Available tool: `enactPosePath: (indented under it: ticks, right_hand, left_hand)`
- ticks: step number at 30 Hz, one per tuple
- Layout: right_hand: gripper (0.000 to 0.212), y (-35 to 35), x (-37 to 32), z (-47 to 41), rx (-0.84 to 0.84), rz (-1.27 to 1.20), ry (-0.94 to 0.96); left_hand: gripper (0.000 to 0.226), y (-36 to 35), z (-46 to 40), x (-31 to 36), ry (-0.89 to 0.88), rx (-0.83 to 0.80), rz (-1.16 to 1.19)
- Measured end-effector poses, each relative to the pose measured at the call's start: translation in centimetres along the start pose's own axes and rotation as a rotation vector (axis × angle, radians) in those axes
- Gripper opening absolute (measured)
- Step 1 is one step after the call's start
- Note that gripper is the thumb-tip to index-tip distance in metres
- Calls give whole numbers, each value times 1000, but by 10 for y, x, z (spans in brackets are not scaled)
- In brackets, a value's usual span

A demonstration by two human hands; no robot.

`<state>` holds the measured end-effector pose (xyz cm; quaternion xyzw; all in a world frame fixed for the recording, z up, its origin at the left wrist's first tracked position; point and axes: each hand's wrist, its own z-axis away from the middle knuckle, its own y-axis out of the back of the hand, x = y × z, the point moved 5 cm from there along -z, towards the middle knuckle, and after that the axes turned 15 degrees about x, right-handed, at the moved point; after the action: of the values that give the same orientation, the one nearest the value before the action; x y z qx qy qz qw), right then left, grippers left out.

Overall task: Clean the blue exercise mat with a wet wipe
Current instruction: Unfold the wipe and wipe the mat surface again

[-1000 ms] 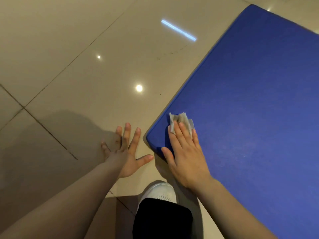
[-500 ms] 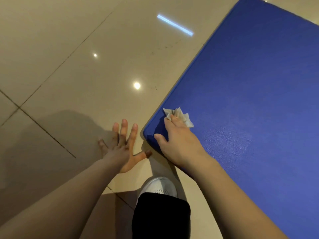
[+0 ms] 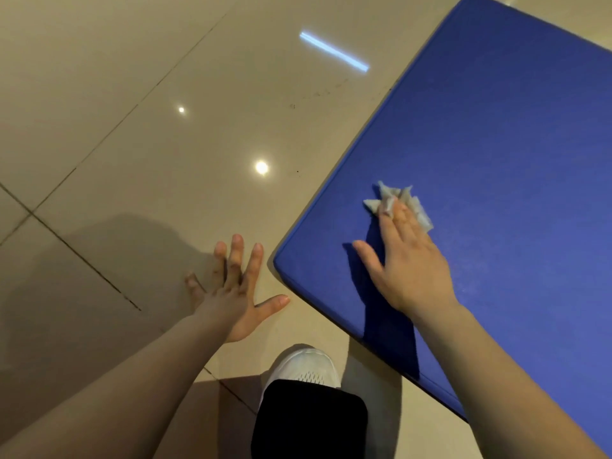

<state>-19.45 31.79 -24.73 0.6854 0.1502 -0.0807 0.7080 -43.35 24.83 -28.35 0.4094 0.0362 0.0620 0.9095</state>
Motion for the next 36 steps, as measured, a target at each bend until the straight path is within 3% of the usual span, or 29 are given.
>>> enactPosePath:
  ticks: [3,5,9,11,13,15,18,21,23,25,28,31,33,36]
  right_hand:
    - [77,6,42,-13,135,4,-342]
    - [79,-2,31,-14,92,15,-351]
    - [89,-25,-61,12,-148,-110,262]
    - [90,-35,-76,27,-259,-96,496]
    - [87,-30,-55,9,-157,-68,535]
    - [89,-19,-17,-26,-36,-29,430]
    - [80,6,53,-78,90,34,169]
    - [81,24,104,-92,21,46,-295]
    - [82,19,93,-85,-32,17,-387]
    - [79,5,48,-70,-50,-63,-237]
    - [78,-16,-29,-40,-141,-170,180]
    - [70,-24,-32,-48,-142,-58,460]
    - [74,-19,-10,-71,-101,54,471]
    - [86,-9,28,-108,-52,129,341]
  left_hand:
    - [89,0,-2,1,1,11,16]
    - [90,-1,-3,0,5,21,35]
    - [85,-4,1,-3,-15,114,95]
    - [72,0,3,-5,24,302,234]
    - [56,13,4,-3,27,557,369]
    - [57,28,4,11,-76,716,366]
    - [80,42,-11,49,-190,699,286]
    - [77,57,-35,78,24,706,400]
    - [71,53,-48,89,130,681,389]
    - [74,49,-48,92,150,730,336]
    - [63,48,-48,91,160,852,365]
    - [55,48,-52,91,144,899,346]
    - [55,47,-54,90,149,902,344]
    - [57,48,-55,90,159,889,312]
